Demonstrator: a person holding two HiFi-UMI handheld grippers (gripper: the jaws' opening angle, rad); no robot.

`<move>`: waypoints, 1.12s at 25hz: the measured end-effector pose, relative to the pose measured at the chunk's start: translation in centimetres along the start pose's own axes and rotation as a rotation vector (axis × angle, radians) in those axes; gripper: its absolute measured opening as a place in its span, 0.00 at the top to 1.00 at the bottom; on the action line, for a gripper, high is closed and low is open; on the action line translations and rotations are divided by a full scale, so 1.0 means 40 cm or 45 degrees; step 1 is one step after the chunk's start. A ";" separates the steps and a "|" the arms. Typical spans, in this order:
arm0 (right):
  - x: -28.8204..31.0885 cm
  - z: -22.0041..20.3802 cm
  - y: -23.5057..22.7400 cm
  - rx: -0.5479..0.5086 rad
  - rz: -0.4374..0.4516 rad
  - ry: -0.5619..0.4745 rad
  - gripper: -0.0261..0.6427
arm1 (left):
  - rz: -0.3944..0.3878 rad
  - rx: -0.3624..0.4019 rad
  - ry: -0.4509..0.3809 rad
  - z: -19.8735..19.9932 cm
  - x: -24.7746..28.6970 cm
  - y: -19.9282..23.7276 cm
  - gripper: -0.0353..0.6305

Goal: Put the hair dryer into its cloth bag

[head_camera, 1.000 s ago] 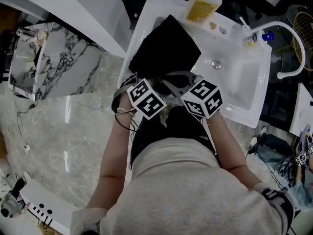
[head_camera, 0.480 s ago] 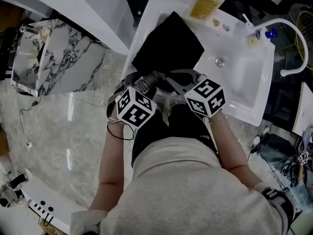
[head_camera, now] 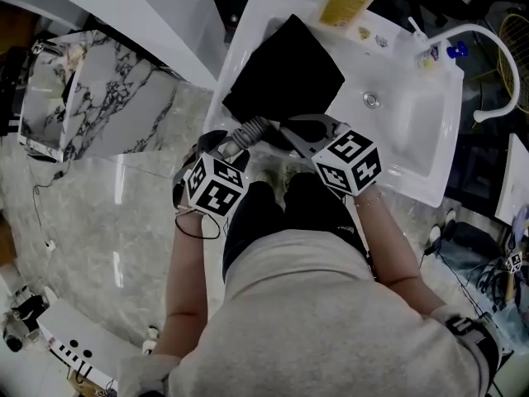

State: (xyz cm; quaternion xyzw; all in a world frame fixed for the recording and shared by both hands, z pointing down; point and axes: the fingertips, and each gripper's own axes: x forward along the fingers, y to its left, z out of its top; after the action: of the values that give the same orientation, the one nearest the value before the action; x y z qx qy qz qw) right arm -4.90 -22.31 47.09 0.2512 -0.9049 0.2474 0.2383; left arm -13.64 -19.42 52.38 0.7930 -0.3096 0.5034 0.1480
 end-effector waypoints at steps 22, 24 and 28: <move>-0.003 -0.006 0.003 0.002 -0.015 -0.007 0.94 | 0.034 -0.166 0.008 0.089 0.058 0.003 0.63; -0.002 -0.008 -0.001 0.011 -0.019 -0.010 0.94 | 0.051 -0.156 0.010 0.106 0.069 0.008 0.63; 0.002 -0.011 -0.001 0.019 -0.017 -0.010 0.94 | 0.070 -0.137 0.030 0.126 0.094 0.017 0.63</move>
State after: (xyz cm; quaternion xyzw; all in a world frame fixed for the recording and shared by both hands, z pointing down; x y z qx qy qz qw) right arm -4.80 -22.11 47.49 0.2602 -0.9023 0.2513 0.2344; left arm -9.38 -23.98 53.40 0.7693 -0.3560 0.4991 0.1801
